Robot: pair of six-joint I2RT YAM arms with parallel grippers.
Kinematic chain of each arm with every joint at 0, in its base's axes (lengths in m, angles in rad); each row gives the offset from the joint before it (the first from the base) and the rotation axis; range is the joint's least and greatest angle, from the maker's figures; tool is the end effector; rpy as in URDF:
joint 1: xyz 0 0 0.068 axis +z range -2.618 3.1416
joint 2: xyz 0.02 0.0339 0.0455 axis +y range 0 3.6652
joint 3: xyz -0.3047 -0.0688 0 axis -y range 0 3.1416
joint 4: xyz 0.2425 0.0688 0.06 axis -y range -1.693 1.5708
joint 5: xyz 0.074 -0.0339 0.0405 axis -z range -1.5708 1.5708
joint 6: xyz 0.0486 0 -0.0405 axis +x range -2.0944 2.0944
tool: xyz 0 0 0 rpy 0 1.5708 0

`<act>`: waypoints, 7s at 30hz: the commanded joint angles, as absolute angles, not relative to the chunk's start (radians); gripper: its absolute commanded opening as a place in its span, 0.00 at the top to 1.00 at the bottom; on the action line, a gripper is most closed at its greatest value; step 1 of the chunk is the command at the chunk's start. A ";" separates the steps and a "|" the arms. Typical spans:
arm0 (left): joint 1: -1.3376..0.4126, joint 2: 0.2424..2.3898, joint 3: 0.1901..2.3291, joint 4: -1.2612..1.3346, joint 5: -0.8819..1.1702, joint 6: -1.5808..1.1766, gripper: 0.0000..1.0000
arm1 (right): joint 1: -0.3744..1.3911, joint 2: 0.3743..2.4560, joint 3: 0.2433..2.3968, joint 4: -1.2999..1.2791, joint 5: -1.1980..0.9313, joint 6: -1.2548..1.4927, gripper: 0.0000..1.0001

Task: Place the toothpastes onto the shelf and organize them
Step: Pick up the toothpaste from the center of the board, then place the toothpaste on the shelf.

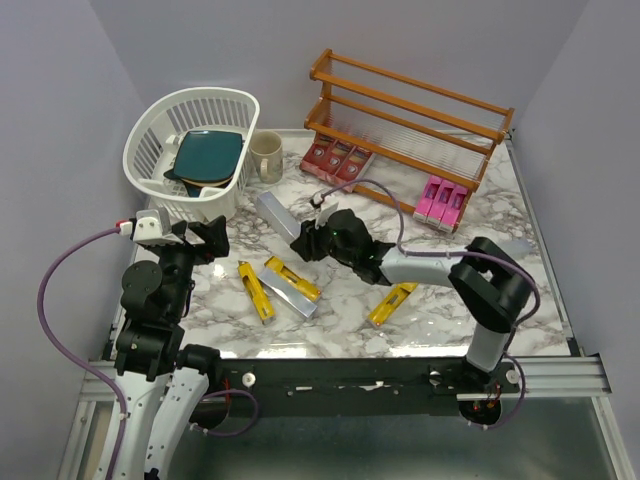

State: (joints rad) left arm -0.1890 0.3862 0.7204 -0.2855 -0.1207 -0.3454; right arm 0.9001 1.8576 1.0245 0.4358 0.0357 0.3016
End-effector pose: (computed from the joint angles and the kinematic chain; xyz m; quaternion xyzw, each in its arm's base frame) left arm 0.0691 -0.0073 0.3704 -0.0973 0.6829 -0.1507 0.7081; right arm 0.2666 0.3332 0.2192 -0.2360 0.7985 0.3007 0.4650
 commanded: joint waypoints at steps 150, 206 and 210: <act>-0.215 0.388 0.689 -0.265 -0.104 -0.367 0.03 | -0.172 1.025 0.790 -0.140 -0.014 0.577 0.00; -0.215 0.402 0.689 -0.267 -0.106 -0.370 0.03 | 0.181 1.474 1.187 -0.106 0.676 0.242 0.58; -0.215 0.403 0.689 -0.267 -0.106 -0.368 0.03 | 0.181 1.491 1.196 -0.069 0.696 0.221 0.58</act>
State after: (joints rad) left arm -0.2115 0.4030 0.6949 -0.2783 -0.1192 -0.3649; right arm 0.1761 1.5105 1.1896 -0.1665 0.6205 0.2562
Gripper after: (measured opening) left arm 0.970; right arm 0.527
